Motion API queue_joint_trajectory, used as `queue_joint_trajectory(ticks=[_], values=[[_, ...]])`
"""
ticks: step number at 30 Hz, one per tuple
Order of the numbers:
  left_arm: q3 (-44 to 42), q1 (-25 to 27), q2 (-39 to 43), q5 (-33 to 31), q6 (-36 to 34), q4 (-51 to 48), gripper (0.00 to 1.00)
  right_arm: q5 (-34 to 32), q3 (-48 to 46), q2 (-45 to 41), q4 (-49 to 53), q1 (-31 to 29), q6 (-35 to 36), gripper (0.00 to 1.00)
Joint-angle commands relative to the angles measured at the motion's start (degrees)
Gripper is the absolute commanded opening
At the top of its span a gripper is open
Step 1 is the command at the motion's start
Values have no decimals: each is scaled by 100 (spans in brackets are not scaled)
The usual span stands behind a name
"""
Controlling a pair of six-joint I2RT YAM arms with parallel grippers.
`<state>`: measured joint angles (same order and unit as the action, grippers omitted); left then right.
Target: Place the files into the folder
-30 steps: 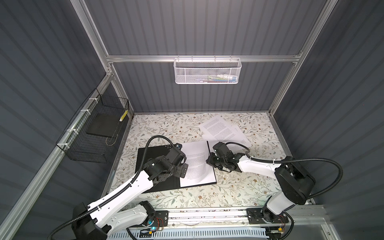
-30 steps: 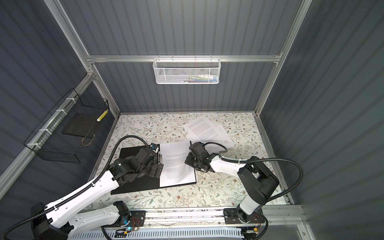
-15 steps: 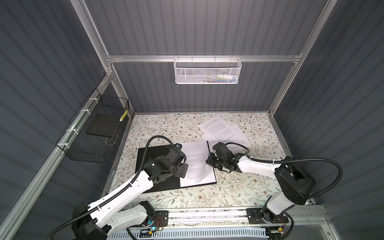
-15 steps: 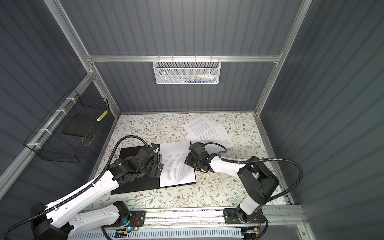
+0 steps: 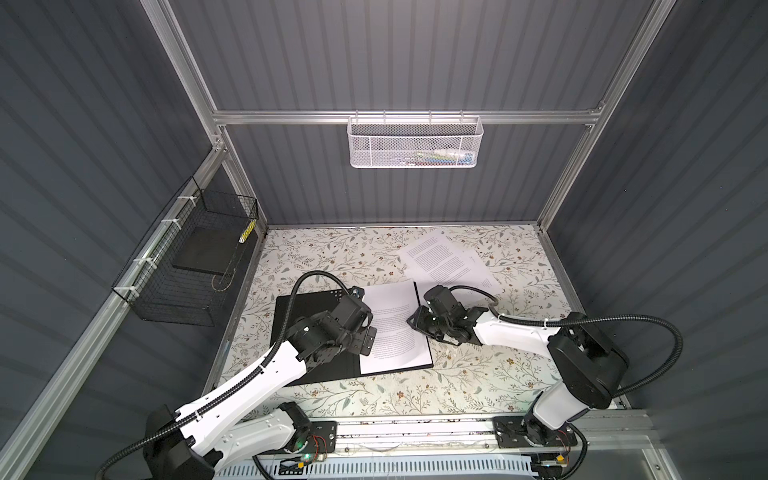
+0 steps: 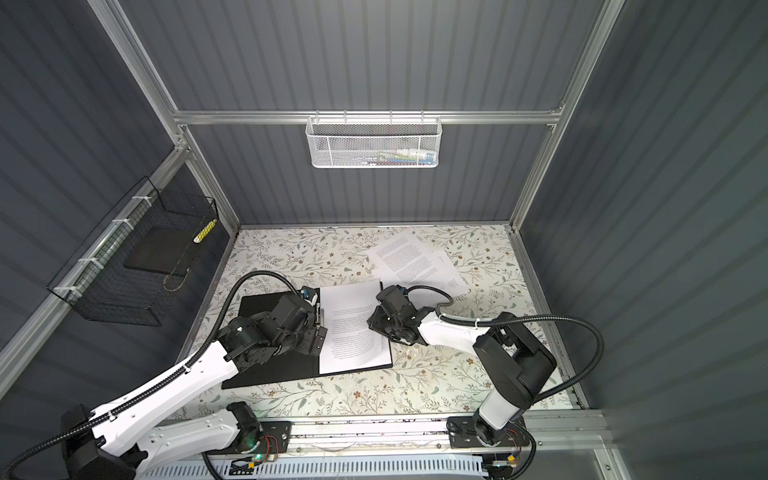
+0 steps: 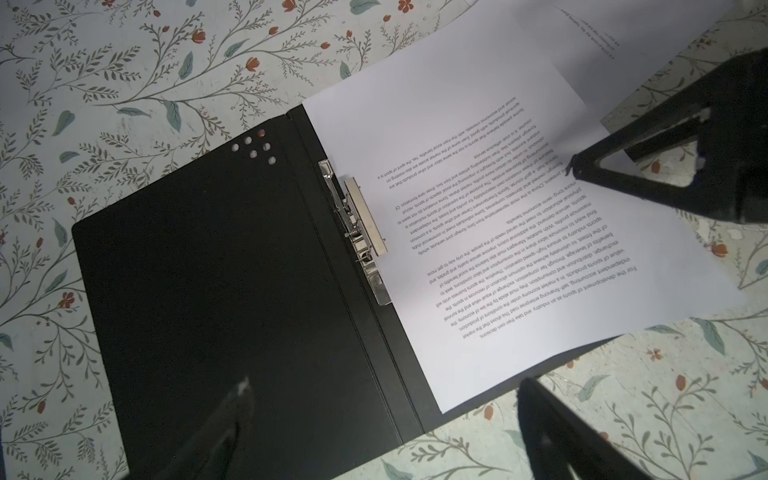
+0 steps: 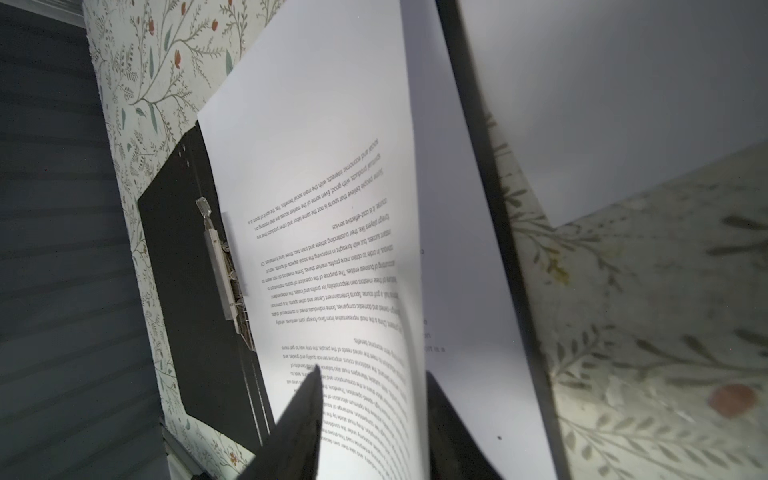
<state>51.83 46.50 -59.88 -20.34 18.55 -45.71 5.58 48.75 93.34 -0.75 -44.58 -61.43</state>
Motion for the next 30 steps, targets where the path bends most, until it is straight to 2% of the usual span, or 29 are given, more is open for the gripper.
queue_joint_trajectory(ticks=[1,5,13,19,25,27,30], values=[[-42,-38,18,46,-79,19,100,-103,189,96,201,-49,8,47],[-50,-27,29,43,-79,28,100,-223,449,237,681,-77,47,59],[-51,-28,54,49,-85,27,100,-412,1030,618,1545,-188,127,71],[-51,-33,47,32,-75,28,100,-687,1197,558,1992,-284,224,85],[-50,-27,47,4,-66,20,100,-1385,1361,121,2772,-269,814,98],[-49,-27,60,-11,-70,20,100,-1593,1385,-135,2965,-150,1126,99],[-55,-30,99,-19,-85,44,100,-1332,1280,-444,2983,405,1773,99]])
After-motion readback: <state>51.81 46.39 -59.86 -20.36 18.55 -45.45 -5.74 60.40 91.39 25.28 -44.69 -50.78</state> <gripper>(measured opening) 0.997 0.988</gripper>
